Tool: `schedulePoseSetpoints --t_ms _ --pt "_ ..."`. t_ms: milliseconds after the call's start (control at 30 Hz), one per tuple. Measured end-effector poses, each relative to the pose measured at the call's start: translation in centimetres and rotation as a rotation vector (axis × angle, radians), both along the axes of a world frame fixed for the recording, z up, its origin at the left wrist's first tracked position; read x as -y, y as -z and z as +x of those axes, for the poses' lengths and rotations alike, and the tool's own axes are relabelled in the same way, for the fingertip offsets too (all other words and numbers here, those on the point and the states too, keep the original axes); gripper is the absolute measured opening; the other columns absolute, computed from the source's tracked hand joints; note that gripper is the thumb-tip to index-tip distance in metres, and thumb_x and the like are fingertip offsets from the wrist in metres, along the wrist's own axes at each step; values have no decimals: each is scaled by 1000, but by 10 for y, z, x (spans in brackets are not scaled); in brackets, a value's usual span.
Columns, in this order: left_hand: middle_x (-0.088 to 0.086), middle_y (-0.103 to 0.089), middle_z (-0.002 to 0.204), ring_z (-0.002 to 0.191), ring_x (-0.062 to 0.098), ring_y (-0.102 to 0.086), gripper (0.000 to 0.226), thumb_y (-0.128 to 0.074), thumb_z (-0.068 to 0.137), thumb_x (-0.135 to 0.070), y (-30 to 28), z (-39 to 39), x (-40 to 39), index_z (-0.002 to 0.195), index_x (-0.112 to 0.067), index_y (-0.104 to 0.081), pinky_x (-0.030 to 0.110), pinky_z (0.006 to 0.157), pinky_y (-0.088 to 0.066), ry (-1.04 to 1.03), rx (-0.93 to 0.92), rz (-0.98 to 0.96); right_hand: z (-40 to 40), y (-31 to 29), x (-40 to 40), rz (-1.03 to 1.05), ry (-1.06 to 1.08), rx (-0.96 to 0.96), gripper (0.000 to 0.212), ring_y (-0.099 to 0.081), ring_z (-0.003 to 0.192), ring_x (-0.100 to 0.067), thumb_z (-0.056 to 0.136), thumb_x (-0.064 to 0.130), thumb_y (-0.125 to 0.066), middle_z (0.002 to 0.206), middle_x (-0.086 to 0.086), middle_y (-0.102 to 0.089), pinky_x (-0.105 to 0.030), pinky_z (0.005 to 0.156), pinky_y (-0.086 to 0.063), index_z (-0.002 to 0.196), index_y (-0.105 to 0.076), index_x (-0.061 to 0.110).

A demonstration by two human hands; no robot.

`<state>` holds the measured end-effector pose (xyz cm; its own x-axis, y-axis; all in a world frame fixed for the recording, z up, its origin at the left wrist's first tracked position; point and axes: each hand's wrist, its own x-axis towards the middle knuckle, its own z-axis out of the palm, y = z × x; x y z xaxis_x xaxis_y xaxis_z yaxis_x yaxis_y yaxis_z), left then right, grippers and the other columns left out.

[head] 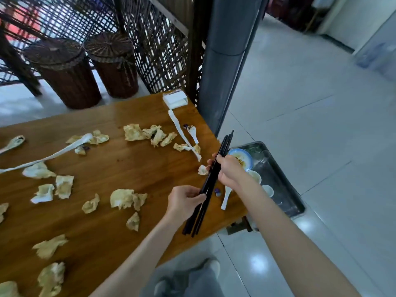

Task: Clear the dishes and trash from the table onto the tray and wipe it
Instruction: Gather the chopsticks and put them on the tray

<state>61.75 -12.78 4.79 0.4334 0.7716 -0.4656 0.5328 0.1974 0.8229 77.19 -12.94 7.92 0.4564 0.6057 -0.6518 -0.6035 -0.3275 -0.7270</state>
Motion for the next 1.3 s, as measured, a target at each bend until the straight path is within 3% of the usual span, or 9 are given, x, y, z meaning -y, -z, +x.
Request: schedulePoseSetpoints --t_ms 100,333,467,633,767,867,1000,1100,1300 --pt "-9 -65 74 63 4 -61 15 -76 77 -24 5 24 21 90 -18 -72 8 43 -39 39 -17 -4 21 7 21 -33 74 9 22 -45 60 -19 101 7 -30 71 -10 -45 -30 54 -44 85 -45 6" --pt "-13 -63 67 60 2 -57 10 -78 75 -24 18 87 42 82 -19 -72 6 40 -36 52 1 36 82 16 48 -14 118 52 26 -40 58 -19 101 6 -27 69 -10 -42 -30 54 -39 83 -46 4" --pt "-12 -64 68 62 2 -59 7 -77 75 -22 35 143 60 80 -20 -72 7 48 -38 48 25 48 137 25 62 -14 135 53 28 -39 56 -18 101 3 -28 65 -9 -41 -29 54 -38 78 -44 6" --pt "-21 -64 60 57 -13 -58 14 -80 71 -17 61 234 99 71 -27 -70 4 53 -41 -63 79 30 228 49 88 -54 36 93 26 -39 56 -20 101 4 -27 67 -9 -41 -30 54 -38 79 -40 7" --pt "-7 -72 78 68 4 -66 17 -80 70 -17 84 302 123 80 -28 -70 23 70 -54 -94 69 -15 292 72 99 -125 -36 133 24 -41 57 -18 100 4 -29 68 -9 -42 -29 55 -41 80 -41 7" --pt "-9 -70 85 78 14 -67 24 -79 71 -19 103 340 128 87 -33 -68 34 79 -55 -137 63 -34 337 101 99 -178 -78 157 27 -40 55 -17 100 3 -29 63 -7 -42 -28 55 -39 76 -42 9" --pt "-20 -64 86 78 2 -64 28 -78 74 -25 132 367 117 97 -35 -68 26 81 -52 -186 31 -34 384 148 95 -241 -101 167 28 -43 55 -18 99 4 -30 62 -7 -44 -28 54 -43 75 -44 10" --pt "-22 -63 82 73 -5 -60 25 -77 74 -23 155 379 107 91 -38 -66 19 74 -49 -264 4 -3 406 190 92 -292 -117 179 29 -44 55 -18 99 5 -31 63 -7 -46 -29 53 -44 74 -45 9" --pt "-21 -65 84 70 -5 -60 20 -73 78 -24 204 396 98 90 -38 -66 13 66 -46 -320 -50 12 436 271 86 -365 -190 228 28 -42 55 -15 97 2 -30 63 -6 -42 -27 53 -44 74 -43 11"
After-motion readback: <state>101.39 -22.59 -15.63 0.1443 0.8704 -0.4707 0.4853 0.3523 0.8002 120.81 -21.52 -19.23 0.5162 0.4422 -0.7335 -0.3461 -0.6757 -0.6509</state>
